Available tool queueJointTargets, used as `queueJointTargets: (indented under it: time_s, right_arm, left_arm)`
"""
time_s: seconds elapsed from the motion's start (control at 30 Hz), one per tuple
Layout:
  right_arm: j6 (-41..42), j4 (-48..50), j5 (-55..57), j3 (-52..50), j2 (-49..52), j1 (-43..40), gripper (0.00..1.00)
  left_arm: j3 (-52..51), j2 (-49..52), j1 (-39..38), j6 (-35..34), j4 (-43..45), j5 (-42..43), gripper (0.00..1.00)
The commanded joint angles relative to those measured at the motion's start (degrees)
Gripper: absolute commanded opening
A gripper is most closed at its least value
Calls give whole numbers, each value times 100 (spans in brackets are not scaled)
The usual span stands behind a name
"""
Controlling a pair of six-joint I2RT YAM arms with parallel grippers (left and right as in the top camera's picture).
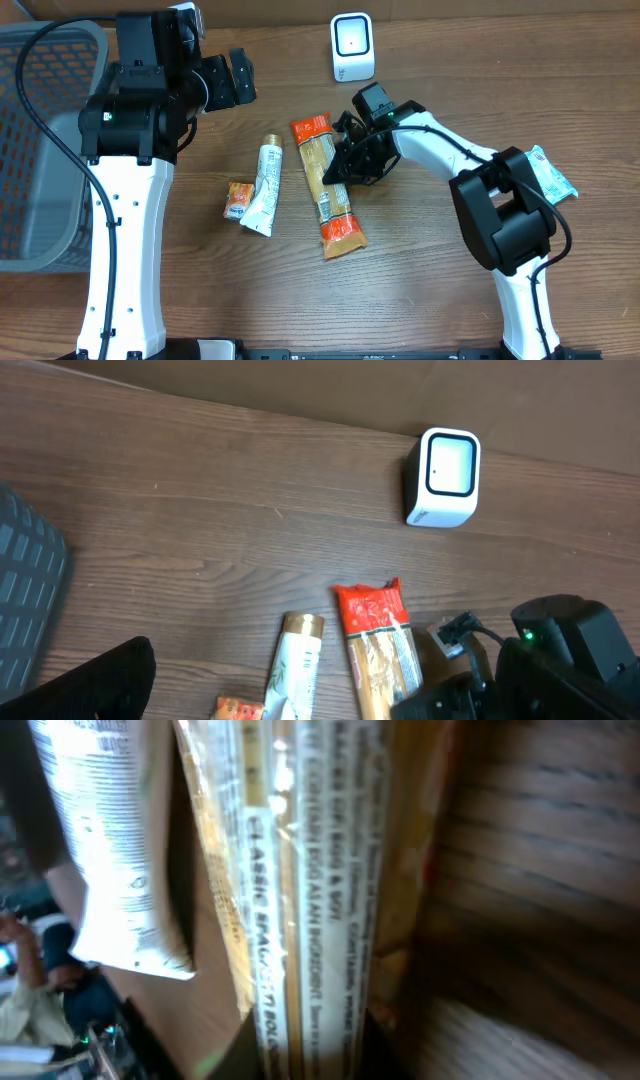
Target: Scan the item barcode
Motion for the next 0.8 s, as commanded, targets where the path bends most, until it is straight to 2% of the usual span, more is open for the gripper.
queueJointTargets:
  time_s: [0.0,0.17,0.4,0.6,0.77]
  right_arm:
    - [-22,11,-192,-162,350,-37,4]
    - [9,-111,-1010,-15,-136,-310,4]
    - [374,2,-931,-15,-1829,-632,4]
    - [780,35,-210,-15,-3373,-831,4]
    - [1316,238,988,-15,-4503,-831,4]
  left_arm:
    - [15,9,31,90,4,44,100]
    - [15,9,31,92,4,44,99]
    - [15,9,31,92,4,44,100]
    - [15,9,31,90,2,44,100]
    - [15,9,31,90,2,44,100]
